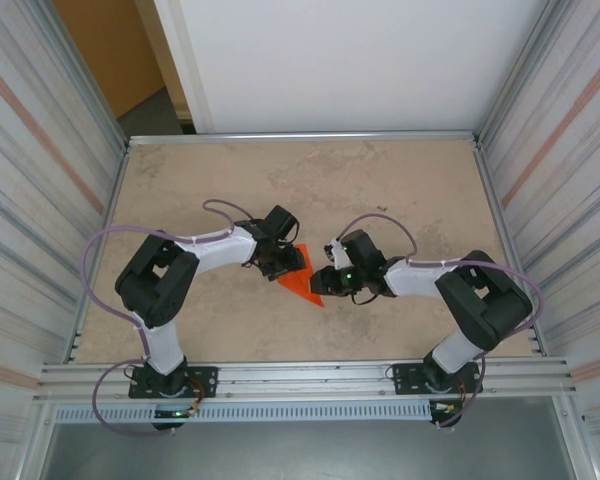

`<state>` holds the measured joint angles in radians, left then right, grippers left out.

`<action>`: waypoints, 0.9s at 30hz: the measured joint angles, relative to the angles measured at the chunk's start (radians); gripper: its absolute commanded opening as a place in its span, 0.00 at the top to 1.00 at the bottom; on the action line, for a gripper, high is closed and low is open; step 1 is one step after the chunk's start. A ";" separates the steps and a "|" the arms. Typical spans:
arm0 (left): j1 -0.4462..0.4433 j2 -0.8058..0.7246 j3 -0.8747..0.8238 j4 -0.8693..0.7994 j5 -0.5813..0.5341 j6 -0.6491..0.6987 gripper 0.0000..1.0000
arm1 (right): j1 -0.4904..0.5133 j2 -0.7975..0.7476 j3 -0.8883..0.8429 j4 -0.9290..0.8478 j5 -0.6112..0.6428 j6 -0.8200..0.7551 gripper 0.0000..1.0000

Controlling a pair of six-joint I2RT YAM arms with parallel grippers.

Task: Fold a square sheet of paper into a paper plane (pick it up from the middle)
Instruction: Fourth fold the wing at the center of the table.

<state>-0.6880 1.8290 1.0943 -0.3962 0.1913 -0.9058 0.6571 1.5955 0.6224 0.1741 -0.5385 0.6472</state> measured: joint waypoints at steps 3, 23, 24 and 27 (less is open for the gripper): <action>0.000 0.000 0.001 0.000 0.002 0.000 0.50 | 0.000 0.031 0.022 0.000 0.000 -0.006 0.69; 0.000 0.002 0.001 0.000 0.009 0.000 0.50 | -0.010 0.159 0.096 0.073 -0.047 -0.031 0.87; 0.000 0.002 0.001 0.000 0.009 0.000 0.50 | -0.011 0.160 0.096 0.076 -0.051 -0.031 0.88; 0.000 0.002 0.001 0.000 0.009 0.000 0.50 | -0.018 0.162 0.095 0.091 -0.067 -0.031 0.90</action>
<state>-0.6876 1.8309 1.0954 -0.3965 0.2001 -0.9058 0.6392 1.7576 0.7177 0.2653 -0.6056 0.6163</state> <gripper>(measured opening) 0.496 0.111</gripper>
